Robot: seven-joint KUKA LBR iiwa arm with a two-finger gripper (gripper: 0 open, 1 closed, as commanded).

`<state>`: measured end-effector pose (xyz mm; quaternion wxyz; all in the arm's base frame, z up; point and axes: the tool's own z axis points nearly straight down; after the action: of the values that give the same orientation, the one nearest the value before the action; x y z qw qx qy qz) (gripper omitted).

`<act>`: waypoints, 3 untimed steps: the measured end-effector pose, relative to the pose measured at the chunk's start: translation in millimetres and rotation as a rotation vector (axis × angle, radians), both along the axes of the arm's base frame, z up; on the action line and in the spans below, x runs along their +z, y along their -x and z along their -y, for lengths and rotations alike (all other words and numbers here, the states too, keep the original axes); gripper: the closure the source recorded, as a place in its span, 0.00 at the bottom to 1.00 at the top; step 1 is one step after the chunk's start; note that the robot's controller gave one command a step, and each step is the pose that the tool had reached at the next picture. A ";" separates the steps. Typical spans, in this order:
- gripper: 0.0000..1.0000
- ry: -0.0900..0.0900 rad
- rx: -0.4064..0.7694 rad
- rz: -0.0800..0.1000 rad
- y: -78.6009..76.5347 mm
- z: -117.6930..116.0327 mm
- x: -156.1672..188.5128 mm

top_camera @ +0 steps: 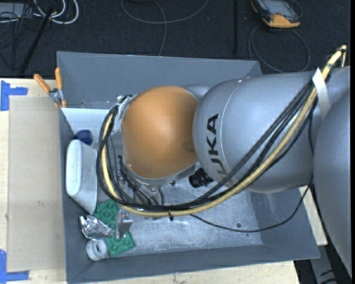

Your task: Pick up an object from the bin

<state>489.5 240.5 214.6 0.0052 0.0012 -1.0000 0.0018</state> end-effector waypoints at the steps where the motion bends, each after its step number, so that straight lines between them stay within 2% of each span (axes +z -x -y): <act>1: 0.00 -0.007 0.164 0.017 13.4 -3.9 -129.1; 2: 0.00 -0.006 0.623 0.007 -9.8 -2.3 -114.4; 3: 0.00 -0.008 0.791 0.005 6.9 -3.4 -107.0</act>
Offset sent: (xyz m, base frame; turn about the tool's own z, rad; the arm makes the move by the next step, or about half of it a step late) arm -0.0176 0.0039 -0.1446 -0.1702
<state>482.7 243.9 107.6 0.0016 0.3865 -0.9223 0.0000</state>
